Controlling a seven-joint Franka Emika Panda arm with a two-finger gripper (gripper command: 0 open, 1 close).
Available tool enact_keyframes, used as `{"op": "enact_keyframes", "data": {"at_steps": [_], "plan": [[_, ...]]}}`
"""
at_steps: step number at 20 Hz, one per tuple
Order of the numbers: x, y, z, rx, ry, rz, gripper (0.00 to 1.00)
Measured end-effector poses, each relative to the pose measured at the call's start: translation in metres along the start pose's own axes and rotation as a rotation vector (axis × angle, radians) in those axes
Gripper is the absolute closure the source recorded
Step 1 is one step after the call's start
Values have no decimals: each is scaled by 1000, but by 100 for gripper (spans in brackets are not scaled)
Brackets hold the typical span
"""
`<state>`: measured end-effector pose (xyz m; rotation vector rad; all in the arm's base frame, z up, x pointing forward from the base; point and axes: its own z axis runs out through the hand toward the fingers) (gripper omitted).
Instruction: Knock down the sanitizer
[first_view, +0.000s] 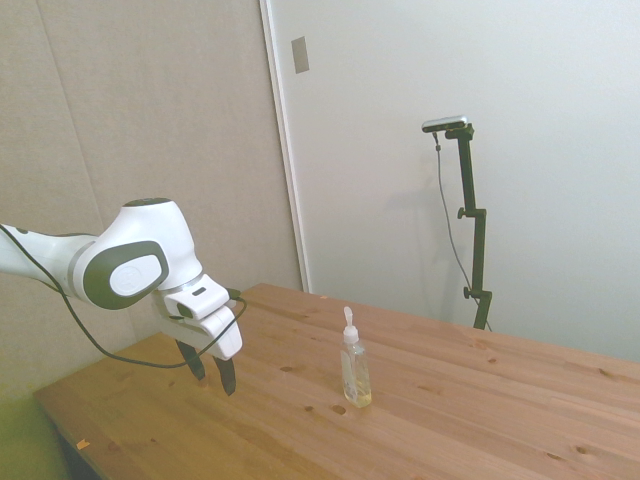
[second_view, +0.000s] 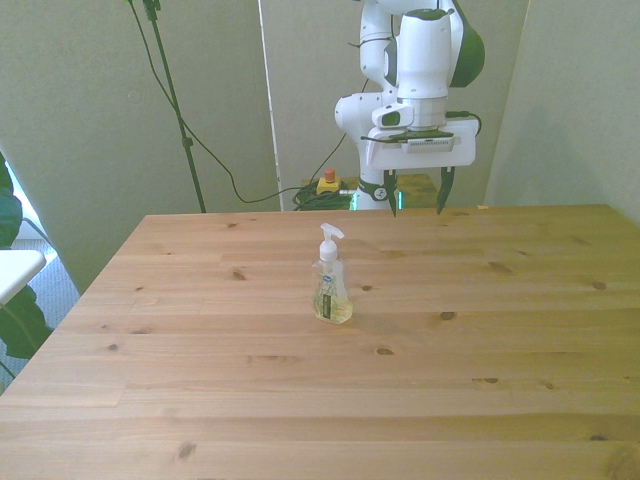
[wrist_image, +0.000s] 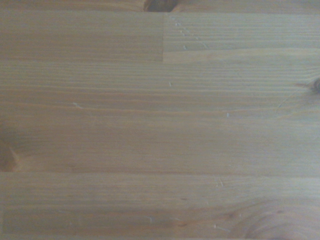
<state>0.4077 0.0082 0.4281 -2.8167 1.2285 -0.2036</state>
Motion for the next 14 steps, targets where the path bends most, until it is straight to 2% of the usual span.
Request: {"op": "enact_keyframes", "data": {"at_steps": [3,7,8,14], "plan": [[2,1,1,-5,0,1,0],[28,18,-8,1,22,58,0],[35,22,-10,3,30,73,100],[77,28,-6,12,91,140,100]]}}
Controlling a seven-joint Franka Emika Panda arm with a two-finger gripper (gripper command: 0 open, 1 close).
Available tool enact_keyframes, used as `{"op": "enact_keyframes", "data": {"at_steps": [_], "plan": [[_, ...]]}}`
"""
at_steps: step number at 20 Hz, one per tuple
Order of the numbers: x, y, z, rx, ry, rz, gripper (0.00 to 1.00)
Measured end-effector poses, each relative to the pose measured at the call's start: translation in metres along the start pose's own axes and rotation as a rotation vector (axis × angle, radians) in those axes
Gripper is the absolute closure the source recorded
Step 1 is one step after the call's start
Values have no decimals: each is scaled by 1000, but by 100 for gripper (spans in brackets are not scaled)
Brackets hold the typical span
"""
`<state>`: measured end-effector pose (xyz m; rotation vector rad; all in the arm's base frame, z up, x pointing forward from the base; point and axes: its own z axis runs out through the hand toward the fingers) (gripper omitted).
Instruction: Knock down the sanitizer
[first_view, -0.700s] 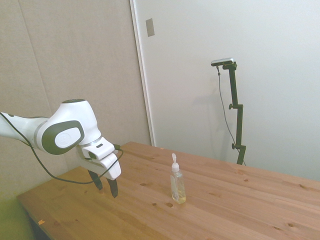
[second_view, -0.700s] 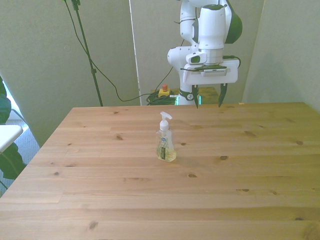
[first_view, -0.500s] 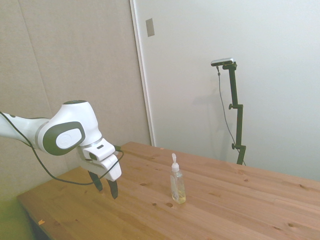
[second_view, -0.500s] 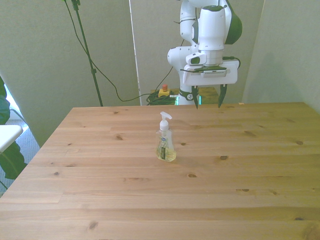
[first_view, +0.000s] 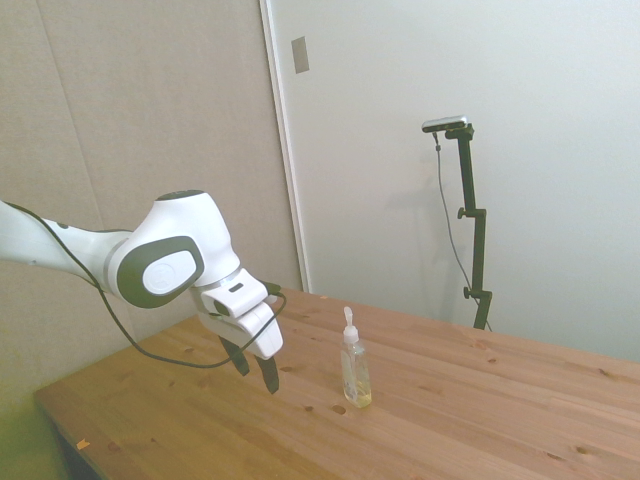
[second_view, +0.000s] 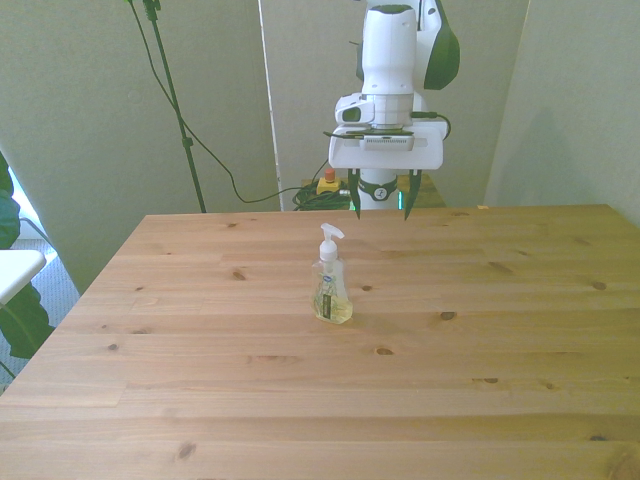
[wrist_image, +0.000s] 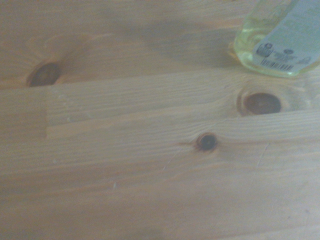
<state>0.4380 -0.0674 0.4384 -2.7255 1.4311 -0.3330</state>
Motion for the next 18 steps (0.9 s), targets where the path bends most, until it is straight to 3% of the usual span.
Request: {"op": "enact_keyframes", "data": {"at_steps": [18], "plan": [[70,-24,35,-27,53,143,100]]}}
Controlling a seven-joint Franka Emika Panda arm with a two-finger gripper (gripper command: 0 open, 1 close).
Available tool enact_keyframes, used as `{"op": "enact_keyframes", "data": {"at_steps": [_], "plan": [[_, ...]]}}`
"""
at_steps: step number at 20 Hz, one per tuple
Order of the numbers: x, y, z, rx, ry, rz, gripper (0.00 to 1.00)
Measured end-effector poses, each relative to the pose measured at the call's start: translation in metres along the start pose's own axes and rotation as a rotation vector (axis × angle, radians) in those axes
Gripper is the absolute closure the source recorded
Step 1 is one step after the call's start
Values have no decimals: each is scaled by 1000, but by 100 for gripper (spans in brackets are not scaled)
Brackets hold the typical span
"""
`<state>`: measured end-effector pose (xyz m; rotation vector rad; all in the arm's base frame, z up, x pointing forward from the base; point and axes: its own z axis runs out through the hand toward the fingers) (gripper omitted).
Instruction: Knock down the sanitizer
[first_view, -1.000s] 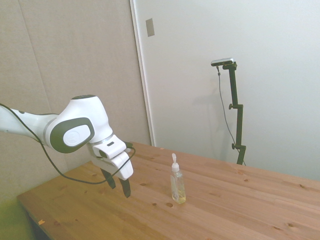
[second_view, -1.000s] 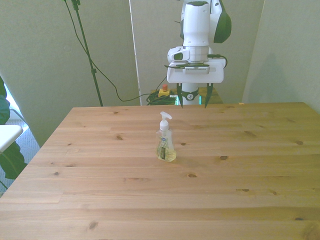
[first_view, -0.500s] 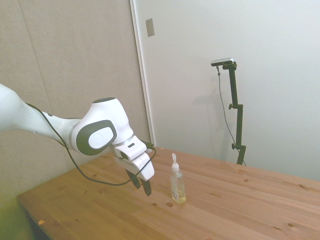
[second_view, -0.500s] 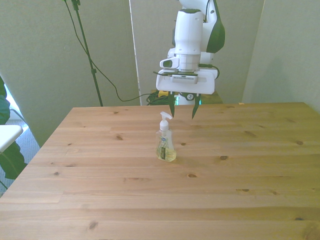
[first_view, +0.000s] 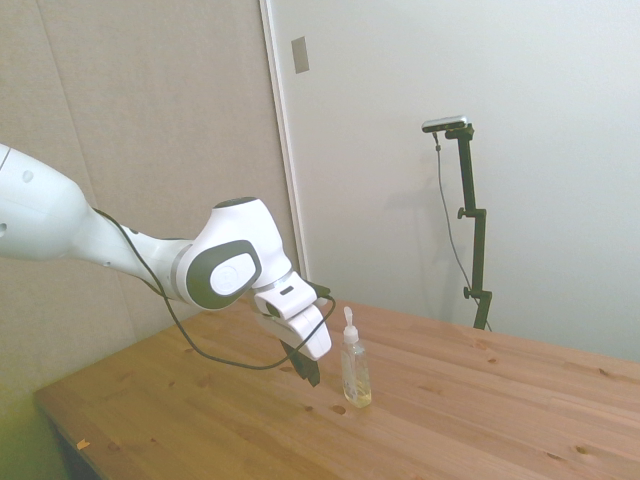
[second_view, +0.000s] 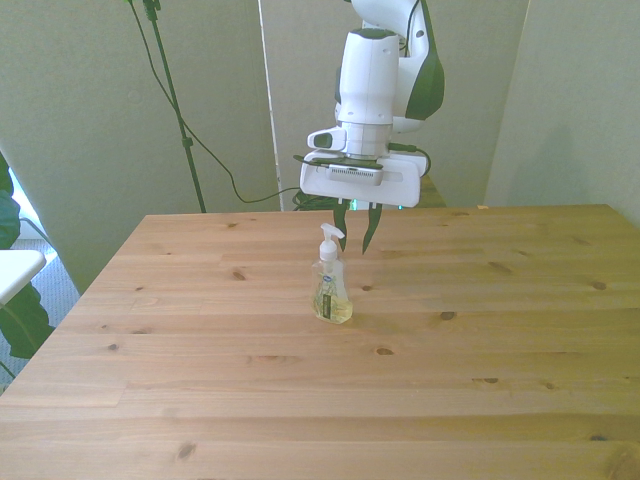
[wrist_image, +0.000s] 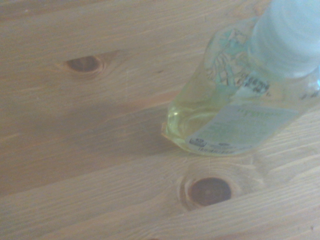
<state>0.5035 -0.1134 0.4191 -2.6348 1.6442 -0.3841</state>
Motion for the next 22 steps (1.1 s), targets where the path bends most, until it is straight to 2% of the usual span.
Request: {"op": "enact_keyframes", "data": {"at_steps": [9,22], "plan": [[36,-26,11,-7,36,57,100],[117,-88,24,-19,64,160,100]]}}
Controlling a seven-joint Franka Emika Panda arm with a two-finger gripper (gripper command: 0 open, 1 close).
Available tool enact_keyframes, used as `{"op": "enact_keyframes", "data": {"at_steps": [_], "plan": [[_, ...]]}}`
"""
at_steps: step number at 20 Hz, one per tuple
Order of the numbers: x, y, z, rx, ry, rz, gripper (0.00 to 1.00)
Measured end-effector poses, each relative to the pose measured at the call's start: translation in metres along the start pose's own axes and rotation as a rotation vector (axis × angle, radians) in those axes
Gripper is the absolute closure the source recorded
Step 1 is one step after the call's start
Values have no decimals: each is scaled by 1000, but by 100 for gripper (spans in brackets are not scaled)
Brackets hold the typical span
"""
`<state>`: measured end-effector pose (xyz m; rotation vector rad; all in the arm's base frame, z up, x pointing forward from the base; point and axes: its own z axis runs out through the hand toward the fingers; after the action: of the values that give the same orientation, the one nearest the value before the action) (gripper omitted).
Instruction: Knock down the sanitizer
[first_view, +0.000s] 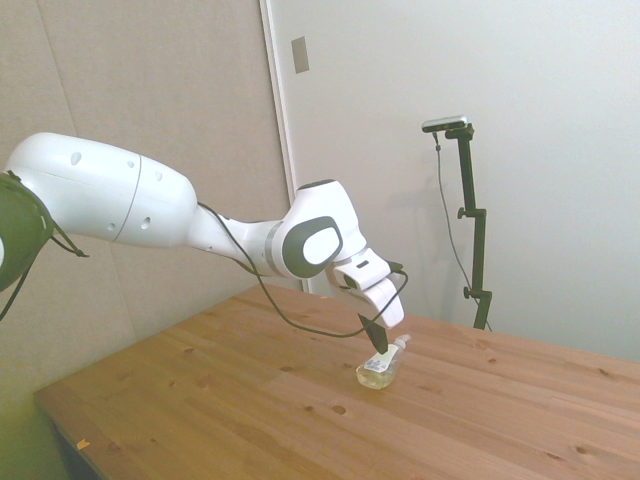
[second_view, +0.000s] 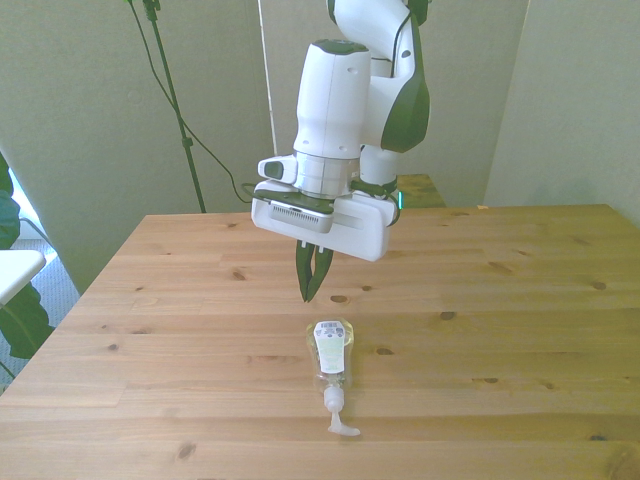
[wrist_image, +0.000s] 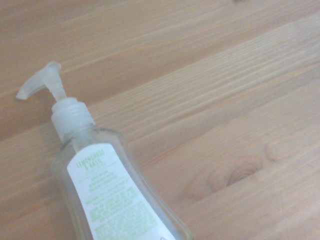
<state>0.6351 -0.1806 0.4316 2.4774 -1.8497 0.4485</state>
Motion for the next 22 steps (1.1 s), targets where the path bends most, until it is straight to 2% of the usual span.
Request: {"op": "enact_keyframes", "data": {"at_steps": [3,4,8,14,22], "plan": [[9,-11,-1,9,-3,17,100],[11,-14,0,11,-5,21,0],[12,-22,7,14,-34,15,0],[13,-15,8,11,-62,-21,0],[-10,11,-21,15,-87,-69,0]]}}
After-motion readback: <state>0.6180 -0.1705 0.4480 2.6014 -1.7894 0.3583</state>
